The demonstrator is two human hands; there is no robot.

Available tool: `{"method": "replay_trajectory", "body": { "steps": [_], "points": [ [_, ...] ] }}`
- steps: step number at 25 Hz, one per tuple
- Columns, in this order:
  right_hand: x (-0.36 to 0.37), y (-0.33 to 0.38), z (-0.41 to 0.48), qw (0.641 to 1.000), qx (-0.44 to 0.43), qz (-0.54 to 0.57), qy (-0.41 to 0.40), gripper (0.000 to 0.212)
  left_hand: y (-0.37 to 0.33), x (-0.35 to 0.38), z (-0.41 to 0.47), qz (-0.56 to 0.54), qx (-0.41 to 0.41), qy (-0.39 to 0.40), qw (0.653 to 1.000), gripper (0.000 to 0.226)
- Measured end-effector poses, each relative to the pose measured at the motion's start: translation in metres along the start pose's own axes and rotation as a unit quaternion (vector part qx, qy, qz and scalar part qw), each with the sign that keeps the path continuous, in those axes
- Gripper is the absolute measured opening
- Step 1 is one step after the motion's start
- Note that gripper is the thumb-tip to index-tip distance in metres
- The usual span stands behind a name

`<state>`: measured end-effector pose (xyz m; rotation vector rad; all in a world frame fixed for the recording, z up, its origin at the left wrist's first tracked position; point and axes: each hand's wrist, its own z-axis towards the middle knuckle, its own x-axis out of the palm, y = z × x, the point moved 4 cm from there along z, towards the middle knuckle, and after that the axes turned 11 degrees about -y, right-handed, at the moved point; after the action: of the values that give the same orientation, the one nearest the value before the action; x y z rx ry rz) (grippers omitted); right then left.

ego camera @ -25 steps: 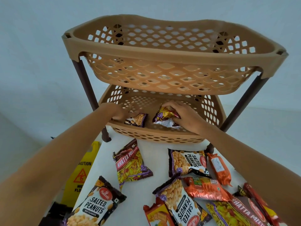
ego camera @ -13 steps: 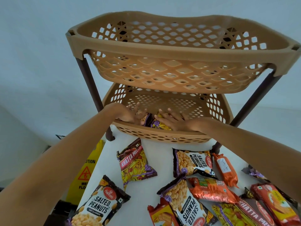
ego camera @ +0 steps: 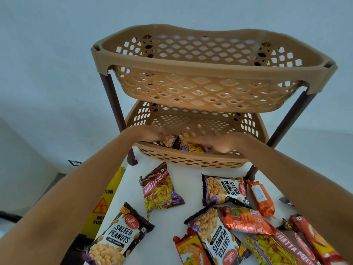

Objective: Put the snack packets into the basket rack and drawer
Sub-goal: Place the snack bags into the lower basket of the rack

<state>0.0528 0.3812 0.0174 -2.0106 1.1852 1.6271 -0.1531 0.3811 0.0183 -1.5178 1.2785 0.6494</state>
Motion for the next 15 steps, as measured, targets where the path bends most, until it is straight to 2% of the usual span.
{"method": "replay_trajectory", "body": {
  "steps": [2,4,6,7,9,11,15],
  "points": [
    [-0.013,0.012,-0.016,0.984,-0.03,0.079,-0.154,0.077,-0.011,-0.008,-0.011,-0.067,0.036,-0.163,0.984,0.036],
    [-0.024,0.016,-0.044,0.921,-0.037,0.159,-0.353,0.056,-0.022,-0.008,-0.037,-0.17,0.077,-0.317,0.93,0.033],
    [-0.017,0.024,-0.079,0.867,-0.049,0.155,-0.471,0.042,-0.036,0.006,-0.073,-0.216,0.124,-0.414,0.876,0.028],
    [-0.006,0.03,-0.097,0.856,-0.05,0.141,-0.495,0.039,-0.042,0.019,-0.09,-0.221,0.145,-0.432,0.862,0.026],
    [0.022,0.04,-0.126,0.856,-0.043,0.111,-0.504,0.035,-0.053,0.053,-0.118,-0.206,0.177,-0.432,0.86,0.025],
    [0.053,0.043,-0.151,0.869,-0.01,0.091,-0.486,0.033,-0.06,0.087,-0.136,-0.176,0.192,-0.407,0.875,0.025],
    [0.105,0.032,-0.184,0.909,0.071,0.081,-0.403,0.033,-0.083,0.138,-0.148,-0.148,0.22,-0.281,0.922,0.025]
  ]
}}
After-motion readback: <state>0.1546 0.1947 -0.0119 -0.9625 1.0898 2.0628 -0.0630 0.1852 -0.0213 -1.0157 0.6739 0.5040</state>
